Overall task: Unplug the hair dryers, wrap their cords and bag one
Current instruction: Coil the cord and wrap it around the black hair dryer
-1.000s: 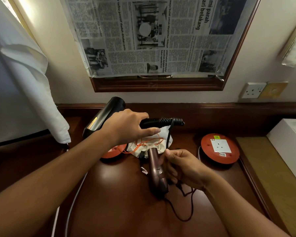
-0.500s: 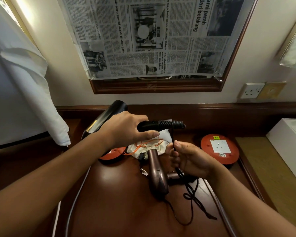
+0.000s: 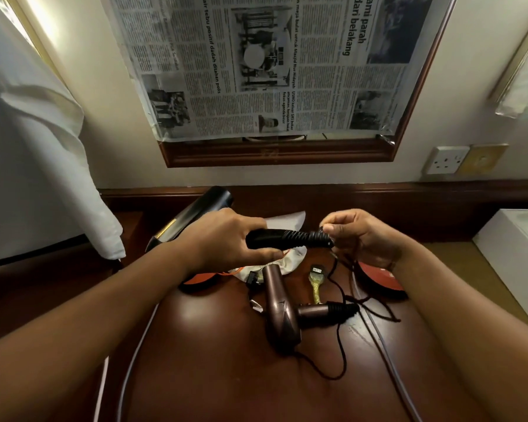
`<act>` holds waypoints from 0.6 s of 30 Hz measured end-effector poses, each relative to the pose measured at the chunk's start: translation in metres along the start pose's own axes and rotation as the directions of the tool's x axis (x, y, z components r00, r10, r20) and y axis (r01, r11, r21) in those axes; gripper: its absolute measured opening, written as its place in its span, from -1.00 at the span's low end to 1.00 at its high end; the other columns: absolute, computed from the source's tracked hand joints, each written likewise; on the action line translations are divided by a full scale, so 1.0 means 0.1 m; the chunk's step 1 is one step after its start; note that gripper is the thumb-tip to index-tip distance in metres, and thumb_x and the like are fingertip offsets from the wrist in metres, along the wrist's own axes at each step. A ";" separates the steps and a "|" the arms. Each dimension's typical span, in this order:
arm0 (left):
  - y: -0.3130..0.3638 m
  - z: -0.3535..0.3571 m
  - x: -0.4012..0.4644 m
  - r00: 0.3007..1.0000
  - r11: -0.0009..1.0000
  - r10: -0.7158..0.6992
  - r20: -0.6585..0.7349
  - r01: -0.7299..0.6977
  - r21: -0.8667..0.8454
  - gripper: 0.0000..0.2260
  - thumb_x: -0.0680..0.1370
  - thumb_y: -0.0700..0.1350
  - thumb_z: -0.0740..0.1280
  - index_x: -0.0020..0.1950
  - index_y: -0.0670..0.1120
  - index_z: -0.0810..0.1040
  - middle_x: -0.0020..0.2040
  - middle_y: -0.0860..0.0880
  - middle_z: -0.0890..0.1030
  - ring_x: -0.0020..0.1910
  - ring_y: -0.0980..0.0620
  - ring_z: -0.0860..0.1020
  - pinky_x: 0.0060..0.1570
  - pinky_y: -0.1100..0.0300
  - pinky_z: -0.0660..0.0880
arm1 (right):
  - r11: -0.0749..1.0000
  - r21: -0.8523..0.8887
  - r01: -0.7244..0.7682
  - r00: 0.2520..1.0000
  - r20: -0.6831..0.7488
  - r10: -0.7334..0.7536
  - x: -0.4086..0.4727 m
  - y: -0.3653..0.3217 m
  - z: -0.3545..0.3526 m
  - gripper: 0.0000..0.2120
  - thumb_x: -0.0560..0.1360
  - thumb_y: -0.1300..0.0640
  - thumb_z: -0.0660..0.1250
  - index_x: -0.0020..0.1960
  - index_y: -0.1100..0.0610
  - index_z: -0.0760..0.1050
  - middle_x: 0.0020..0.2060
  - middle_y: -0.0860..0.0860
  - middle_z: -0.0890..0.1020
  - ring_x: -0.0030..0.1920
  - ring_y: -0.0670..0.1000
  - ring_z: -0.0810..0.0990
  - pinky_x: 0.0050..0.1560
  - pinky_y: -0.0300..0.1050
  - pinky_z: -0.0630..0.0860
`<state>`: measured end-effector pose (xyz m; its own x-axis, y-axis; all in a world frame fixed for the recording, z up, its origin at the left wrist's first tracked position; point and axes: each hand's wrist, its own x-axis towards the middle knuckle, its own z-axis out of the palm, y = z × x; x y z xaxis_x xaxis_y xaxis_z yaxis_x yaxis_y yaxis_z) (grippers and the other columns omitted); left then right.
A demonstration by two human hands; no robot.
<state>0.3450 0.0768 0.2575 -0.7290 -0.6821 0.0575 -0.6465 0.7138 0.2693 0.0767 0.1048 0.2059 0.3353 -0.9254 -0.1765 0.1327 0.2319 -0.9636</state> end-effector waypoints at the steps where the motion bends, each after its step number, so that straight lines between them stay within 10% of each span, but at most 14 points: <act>1: 0.00 0.01 0.00 1.000 1.000 0.004 0.007 -0.004 0.029 -0.59 0.37 0.43 0.17 -0.10 0.13 0.50 -0.38 0.04 0.52 -0.38 0.07 0.51 -0.40 0.18 0.36 | 0.999 -0.053 -0.005 1.000 -0.014 0.005 0.00 -0.06 -0.02 -0.73 0.24 0.11 0.56 -0.19 0.25 0.58 -0.46 0.07 0.43 -0.48 -0.07 0.33 -0.46 -0.29 0.30; 7: -0.03 0.13 0.05 1.000 0.967 0.029 0.002 -0.029 0.254 -0.52 0.39 0.46 0.09 -0.06 0.10 0.48 -0.36 0.07 0.50 -0.35 0.08 0.51 -0.41 0.18 0.30 | 0.882 -0.469 -0.038 0.995 -0.101 -0.011 -0.04 -0.37 0.00 -0.98 0.40 0.23 0.44 -0.19 0.19 0.64 -0.41 0.09 0.56 -0.46 0.02 0.41 -0.46 -0.19 0.25; 15: 0.07 0.21 0.11 0.992 0.924 -0.064 0.112 0.017 0.381 -0.68 0.48 0.40 0.15 -0.12 0.17 0.25 -0.36 0.14 0.32 -0.35 0.12 0.35 -0.43 0.22 0.22 | 0.438 -0.899 0.006 0.963 -0.113 -0.244 -0.05 -0.46 0.23 -0.91 0.44 0.19 0.44 -0.07 0.07 0.69 -0.22 -0.13 0.68 -0.22 -0.24 0.61 -0.17 -0.43 0.46; 18: 0.06 0.25 0.15 0.983 0.921 -0.106 0.147 0.042 0.388 -0.68 0.49 0.40 0.15 -0.13 0.18 0.26 -0.34 0.13 0.35 -0.38 0.16 0.33 -0.40 0.22 0.27 | 0.278 -0.959 0.046 0.947 -0.047 -0.319 -0.05 -0.40 0.33 -0.85 0.48 0.16 0.40 0.03 0.11 0.67 -0.08 -0.04 0.69 -0.05 -0.12 0.63 0.05 -0.22 0.55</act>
<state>0.3243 0.0752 0.2359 -0.6812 -0.7233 -0.1129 -0.7129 0.6905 -0.1223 0.1007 0.1100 0.2520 0.2310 -0.9641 0.1308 -0.8424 -0.2655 -0.4689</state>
